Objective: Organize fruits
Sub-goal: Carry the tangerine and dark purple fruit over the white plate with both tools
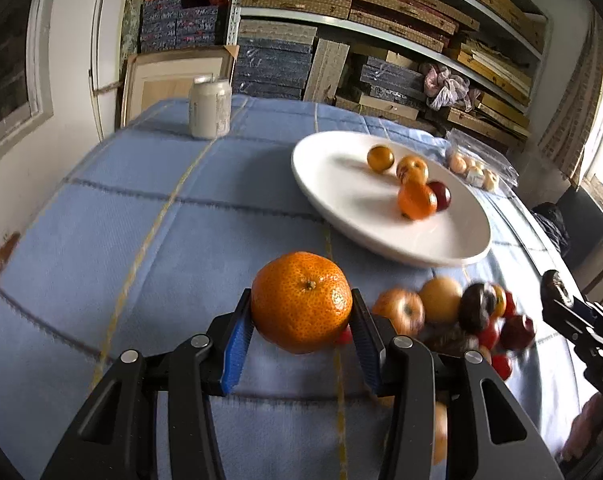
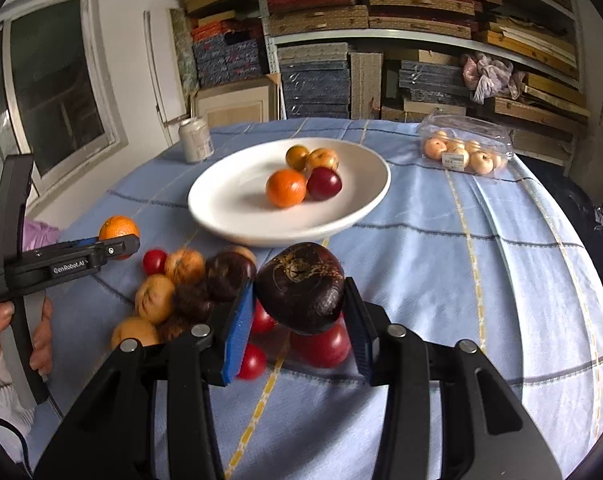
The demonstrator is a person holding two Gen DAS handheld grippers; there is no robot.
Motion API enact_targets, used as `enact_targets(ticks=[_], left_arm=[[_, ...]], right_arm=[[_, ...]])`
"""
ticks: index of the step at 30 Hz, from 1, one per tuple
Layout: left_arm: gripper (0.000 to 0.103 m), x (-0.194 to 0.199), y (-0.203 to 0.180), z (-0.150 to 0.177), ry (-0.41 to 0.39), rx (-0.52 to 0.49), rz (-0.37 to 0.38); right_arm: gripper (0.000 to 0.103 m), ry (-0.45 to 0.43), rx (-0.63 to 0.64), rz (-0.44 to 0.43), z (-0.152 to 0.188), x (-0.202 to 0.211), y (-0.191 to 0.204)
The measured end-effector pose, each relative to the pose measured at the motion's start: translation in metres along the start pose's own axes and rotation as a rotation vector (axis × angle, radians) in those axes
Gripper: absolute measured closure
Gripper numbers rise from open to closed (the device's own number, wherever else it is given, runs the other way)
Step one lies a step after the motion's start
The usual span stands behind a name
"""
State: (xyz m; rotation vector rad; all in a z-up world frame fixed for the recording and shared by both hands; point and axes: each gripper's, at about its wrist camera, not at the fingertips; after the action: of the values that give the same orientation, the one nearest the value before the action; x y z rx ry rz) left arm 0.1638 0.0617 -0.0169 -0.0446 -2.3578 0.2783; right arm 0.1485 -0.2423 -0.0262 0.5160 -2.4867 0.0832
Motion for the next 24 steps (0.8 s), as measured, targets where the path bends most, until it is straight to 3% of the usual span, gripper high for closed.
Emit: enact_targets(ticks=[5,11,24], left_arm=[[0.056,-0.01,-0.02,-0.033,-0.018,-0.034,-0.003],[0.056,-0.04,-0.048,-0.062,-0.013,-0.06,0.008],[0.053,-0.091,-0.062,-0.059,0.053,-0.119,0.0]], right_arm=[[0.06,-0.011,0.01,0.008,-0.039,-0.012,-0.003],[0.06,0.016,0.008,-0.016,-0.075,-0.057,-0.004],[0.059,0.118,0.027,-0.016,-0.072,-0.114,-0.014]])
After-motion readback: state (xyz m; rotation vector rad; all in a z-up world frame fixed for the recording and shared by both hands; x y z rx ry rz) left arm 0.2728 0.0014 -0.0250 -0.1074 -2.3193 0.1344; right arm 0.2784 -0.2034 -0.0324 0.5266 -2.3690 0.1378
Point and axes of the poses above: each gripper's, at about its wrist camera, not at the fingertips, and x roughly against the way its jaws point, y to its left, z to its underside, and after that the axes turned 6 degrees about x, right-handed
